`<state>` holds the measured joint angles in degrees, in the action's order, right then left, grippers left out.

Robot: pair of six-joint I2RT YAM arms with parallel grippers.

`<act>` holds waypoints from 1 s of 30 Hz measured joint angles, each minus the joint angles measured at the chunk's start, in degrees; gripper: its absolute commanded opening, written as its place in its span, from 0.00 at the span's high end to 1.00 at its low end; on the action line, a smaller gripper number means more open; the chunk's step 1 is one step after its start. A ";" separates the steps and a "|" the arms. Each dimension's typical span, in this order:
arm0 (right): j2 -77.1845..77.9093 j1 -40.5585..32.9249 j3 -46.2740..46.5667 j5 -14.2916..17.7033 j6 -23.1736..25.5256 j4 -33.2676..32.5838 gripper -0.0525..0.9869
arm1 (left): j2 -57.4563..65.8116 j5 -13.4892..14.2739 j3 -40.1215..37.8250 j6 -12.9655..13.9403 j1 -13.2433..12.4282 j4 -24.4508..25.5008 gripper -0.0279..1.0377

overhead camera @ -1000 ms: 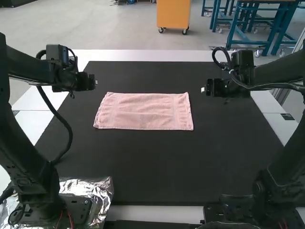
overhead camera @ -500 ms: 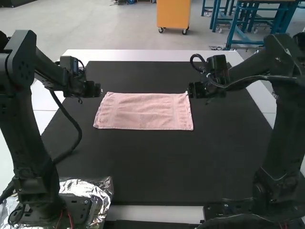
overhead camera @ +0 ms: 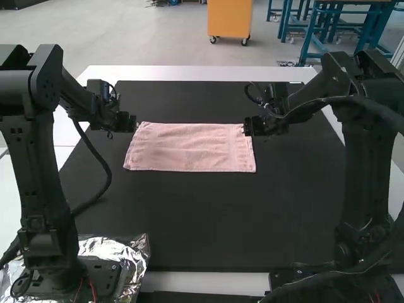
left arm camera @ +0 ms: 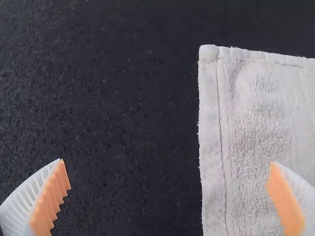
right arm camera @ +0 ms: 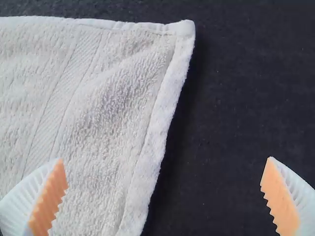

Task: Fold the towel.

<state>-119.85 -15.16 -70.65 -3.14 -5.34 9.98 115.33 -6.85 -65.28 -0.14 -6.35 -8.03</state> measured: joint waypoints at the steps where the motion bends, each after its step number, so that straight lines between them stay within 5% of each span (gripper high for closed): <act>1: -0.48 0.02 -0.59 0.00 0.00 -0.02 0.08 | 0.55 0.00 -0.39 0.26 0.04 0.02 0.10; 21: -7.37 0.02 -5.70 0.20 -0.02 -0.70 0.08 | 8.11 0.37 -5.88 3.65 0.66 -0.02 0.10; 27: -7.37 0.00 -5.70 0.63 -0.15 -1.36 0.08 | 9.38 0.81 -5.92 4.42 1.03 -0.24 0.22; 30: -7.37 0.00 -5.73 0.63 -0.35 -2.19 0.27 | 9.38 0.81 -5.97 4.68 1.11 -0.20 0.30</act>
<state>-127.22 -15.16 -76.38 -2.50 -5.69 7.79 124.70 -6.04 -71.24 4.54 -5.23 -8.23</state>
